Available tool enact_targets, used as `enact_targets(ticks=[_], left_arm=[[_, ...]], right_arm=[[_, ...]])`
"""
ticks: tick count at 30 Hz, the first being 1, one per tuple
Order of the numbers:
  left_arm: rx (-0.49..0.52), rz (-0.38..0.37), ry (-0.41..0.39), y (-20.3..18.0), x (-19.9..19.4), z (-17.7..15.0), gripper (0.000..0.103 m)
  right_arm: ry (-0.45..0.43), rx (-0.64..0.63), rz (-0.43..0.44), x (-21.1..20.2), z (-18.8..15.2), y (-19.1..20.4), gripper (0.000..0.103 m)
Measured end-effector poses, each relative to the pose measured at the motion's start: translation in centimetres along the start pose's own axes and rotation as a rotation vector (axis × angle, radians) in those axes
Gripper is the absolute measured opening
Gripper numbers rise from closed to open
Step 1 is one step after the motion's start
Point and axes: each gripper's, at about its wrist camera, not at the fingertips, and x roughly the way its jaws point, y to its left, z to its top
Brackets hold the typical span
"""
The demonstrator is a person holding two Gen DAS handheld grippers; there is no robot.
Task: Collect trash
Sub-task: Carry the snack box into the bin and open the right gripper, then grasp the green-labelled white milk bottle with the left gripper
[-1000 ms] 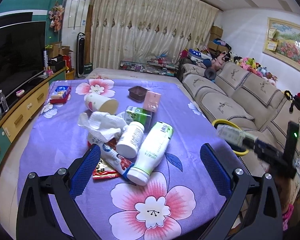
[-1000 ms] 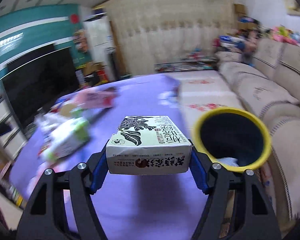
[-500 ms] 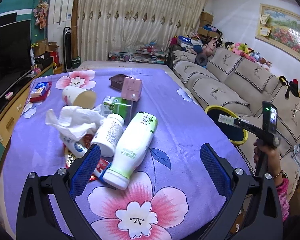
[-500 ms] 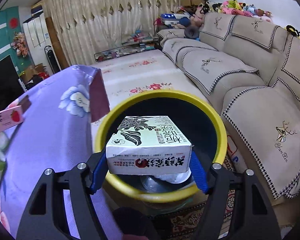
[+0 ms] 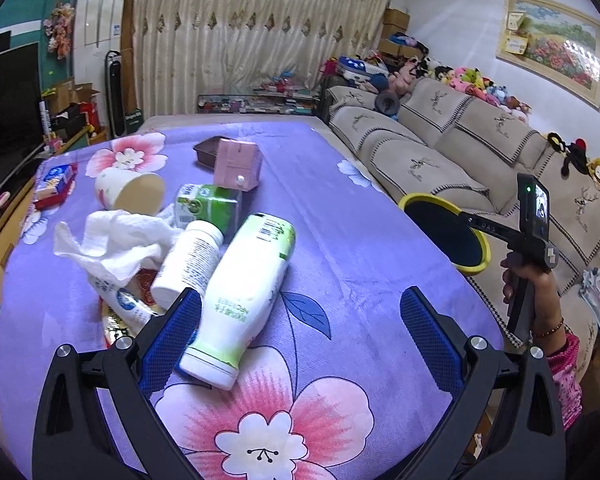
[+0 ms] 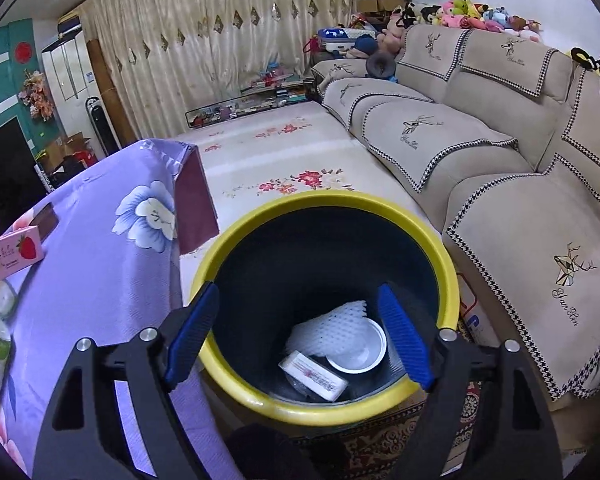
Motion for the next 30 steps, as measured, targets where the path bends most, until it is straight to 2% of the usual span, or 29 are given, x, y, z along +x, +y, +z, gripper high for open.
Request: enact_targets(ticks=[9,16,24,28,30], left_arm=[[0.034,-0.034,0.044,1.0,2.8,0.8,0.098],[0.112,0.036,0.105,1.8,6.8,2.0,0.097],[0.170,0.013,0.162,1.6,9.3,2.7,0.085],[0.185,-0.042,0.211,1.1,10.1,2.9,0.079],[0.196,-0.019,0.234,1.0,11.0,3.0,0.079]], right_arm=[[0.000,-0.027,0.048,-0.9,-0.4,1.3,0.077],[0.007,-0.020,0.057,-1.2,-0.7,1.1,0.077],[0.018,-0.019,0.064,-1.0,-0.7,1.0,0.077],[0.022,-0.029,0.073,-0.9,-0.6,1.4,0.077],[0.027,-0.032,0.075,-0.7,-0.6,1.6,0.077]])
